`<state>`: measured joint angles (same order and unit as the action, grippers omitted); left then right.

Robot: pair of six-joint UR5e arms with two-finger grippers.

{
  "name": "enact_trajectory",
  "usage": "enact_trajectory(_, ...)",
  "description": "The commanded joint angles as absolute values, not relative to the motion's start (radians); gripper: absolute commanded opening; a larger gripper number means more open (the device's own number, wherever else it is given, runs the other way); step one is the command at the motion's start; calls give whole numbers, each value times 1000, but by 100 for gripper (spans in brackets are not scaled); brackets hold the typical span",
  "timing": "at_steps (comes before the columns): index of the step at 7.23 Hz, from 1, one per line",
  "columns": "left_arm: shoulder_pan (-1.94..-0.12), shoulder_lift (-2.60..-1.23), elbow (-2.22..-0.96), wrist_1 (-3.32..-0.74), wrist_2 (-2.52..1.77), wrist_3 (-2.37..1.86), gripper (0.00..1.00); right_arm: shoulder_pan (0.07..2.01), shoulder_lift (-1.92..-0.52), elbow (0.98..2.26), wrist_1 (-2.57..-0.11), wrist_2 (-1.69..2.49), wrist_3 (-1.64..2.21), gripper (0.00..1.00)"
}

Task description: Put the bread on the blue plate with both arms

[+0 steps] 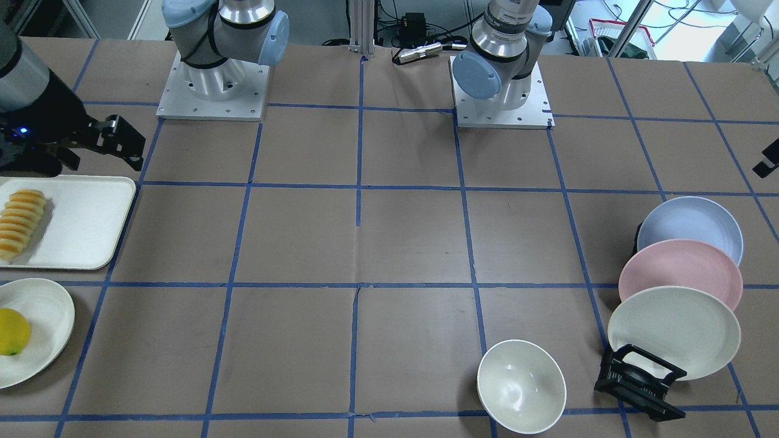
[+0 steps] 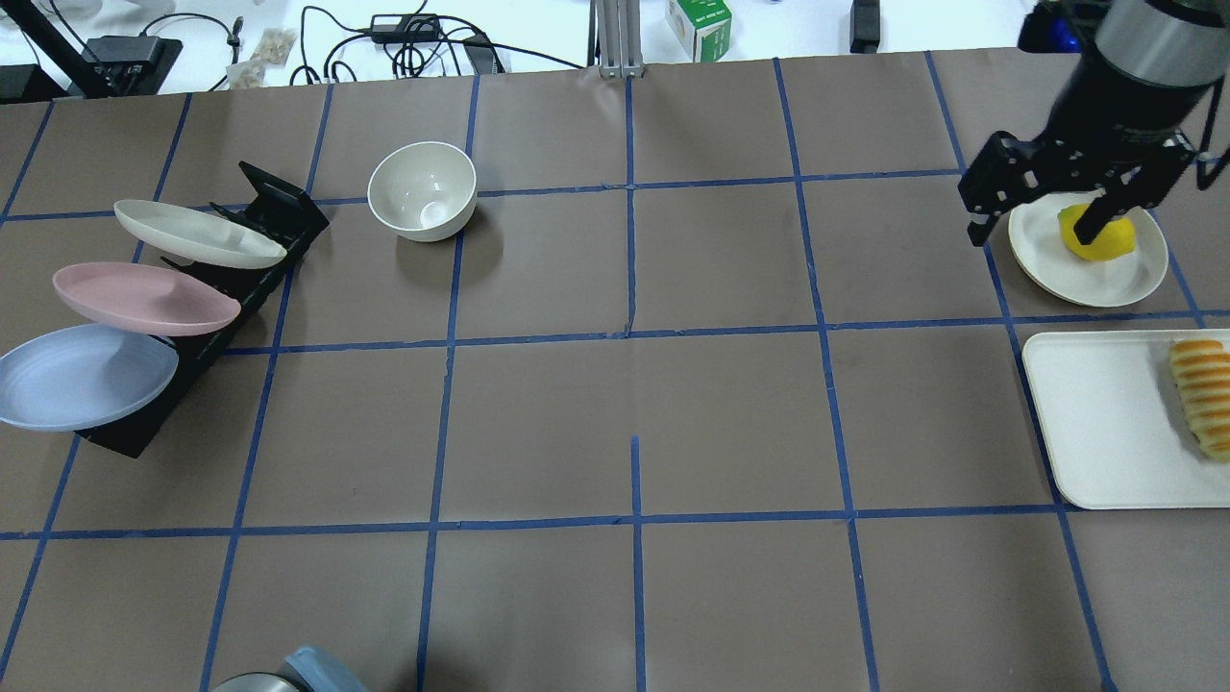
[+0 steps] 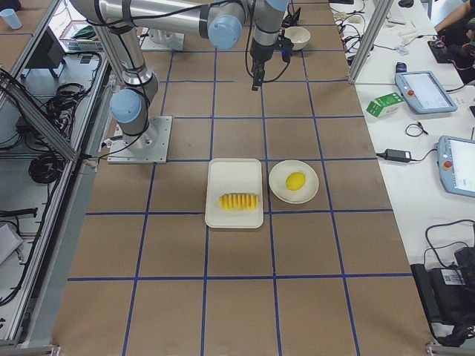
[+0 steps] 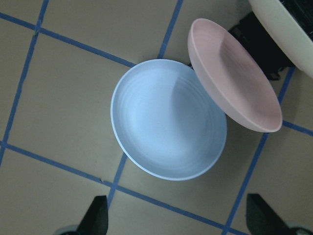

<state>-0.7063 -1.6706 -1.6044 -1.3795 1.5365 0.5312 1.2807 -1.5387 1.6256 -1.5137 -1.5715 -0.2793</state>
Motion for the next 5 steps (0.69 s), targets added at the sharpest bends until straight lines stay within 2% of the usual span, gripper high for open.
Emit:
enact_trajectory(1,-663,-1764,-1608,-1277,1461,641,100,1073,-1534,1802,-1691,-1621,-508,100)
enact_trajectory(3,-652,-1856,-1608,-1266,1396,655,100,886,-1491,2002,-2109,-1692,-790,100)
enact_trajectory(4,-650,-1893,-1608,-1259,1364,655,100,799,-1439,2052,-2188,-1683,-837,100)
enact_trajectory(5,-649,-1923,-1606,-1259,1342,657,100,764,-1372,2048,-2251,-1683,-857,100)
